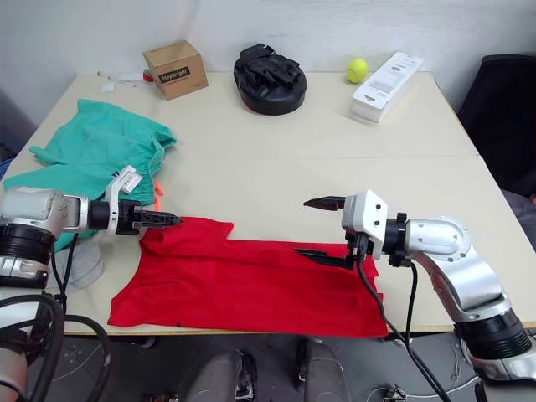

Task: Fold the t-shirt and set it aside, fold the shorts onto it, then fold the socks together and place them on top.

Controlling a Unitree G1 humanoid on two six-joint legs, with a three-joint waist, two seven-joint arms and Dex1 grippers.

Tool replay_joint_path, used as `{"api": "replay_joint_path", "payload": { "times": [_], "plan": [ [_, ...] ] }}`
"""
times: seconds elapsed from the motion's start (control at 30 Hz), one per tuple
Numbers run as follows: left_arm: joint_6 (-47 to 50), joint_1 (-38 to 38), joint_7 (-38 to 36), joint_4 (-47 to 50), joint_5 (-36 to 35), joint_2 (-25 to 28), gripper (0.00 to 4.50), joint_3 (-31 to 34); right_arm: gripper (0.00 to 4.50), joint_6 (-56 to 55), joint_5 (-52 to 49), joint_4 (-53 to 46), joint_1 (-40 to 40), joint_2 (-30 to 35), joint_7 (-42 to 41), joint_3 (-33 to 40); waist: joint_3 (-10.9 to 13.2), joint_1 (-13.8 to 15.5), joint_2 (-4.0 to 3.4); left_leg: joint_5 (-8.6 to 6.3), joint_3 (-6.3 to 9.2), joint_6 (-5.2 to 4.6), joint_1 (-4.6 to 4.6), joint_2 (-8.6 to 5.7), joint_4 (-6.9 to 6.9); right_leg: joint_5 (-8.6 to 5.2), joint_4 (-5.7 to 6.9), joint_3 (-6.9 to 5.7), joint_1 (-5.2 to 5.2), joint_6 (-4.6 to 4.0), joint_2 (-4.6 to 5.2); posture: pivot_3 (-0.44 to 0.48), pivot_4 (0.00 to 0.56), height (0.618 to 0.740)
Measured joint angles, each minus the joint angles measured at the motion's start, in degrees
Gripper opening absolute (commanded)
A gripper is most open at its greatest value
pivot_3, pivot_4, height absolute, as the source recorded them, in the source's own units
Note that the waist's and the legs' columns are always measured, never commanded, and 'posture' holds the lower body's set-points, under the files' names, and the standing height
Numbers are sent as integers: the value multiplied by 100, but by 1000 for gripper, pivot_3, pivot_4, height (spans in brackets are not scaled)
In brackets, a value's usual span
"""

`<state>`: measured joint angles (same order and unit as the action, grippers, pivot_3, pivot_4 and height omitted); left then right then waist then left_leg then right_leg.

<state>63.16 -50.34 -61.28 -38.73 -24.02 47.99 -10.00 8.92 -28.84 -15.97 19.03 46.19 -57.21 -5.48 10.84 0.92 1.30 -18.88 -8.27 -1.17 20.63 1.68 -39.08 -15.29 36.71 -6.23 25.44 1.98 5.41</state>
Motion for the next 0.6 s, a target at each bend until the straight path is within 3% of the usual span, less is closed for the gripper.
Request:
{"api": "replay_joint_path", "payload": {
  "times": [0.13, 0.17, 0.3, 0.4, 0.6],
  "plan": [
    [-3, 96, -306, 4, 12, -103, 158, -1, 4500, -6, 132, -4, -89, -11, -3, 73, 7, -7, 11, 0, 2, 0, 6, 2, -1, 0, -3, -3, 3, 0, -1, 0, 150, 740],
    [-15, 136, -365, 32, -2, -107, 73, 20, 4500, -6, 157, -4, -118, -16, -3, 99, 8, -12, 14, 0, 3, 0, 7, 2, -1, 0, -4, -4, 3, 0, -1, 0, 150, 740],
    [-181, 341, -864, 734, -228, -9, 73, 231, 4500, -5, 231, -11, -213, -58, -25, 136, 14, -49, 24, 0, 7, 0, 15, 4, -1, 0, -6, -7, 7, 0, -1, 0, 150, 740],
    [-262, 727, -1541, 1702, -480, 469, 73, 243, 4500, -18, 304, -21, -323, -64, -85, 163, 14, -118, 23, -1, 9, 3, 18, 6, 0, 0, -13, -7, 9, 0, -2, 0, 150, 740],
    [-1729, 2631, -2468, 3817, -493, 1590, 73, 463, 4500, -137, 496, -23, -524, -59, -238, 195, 14, -238, 22, -4, 11, 8, 12, 10, 7, -6, -16, -6, 10, -9, -1, 0, 150, 740]
  ]
}}
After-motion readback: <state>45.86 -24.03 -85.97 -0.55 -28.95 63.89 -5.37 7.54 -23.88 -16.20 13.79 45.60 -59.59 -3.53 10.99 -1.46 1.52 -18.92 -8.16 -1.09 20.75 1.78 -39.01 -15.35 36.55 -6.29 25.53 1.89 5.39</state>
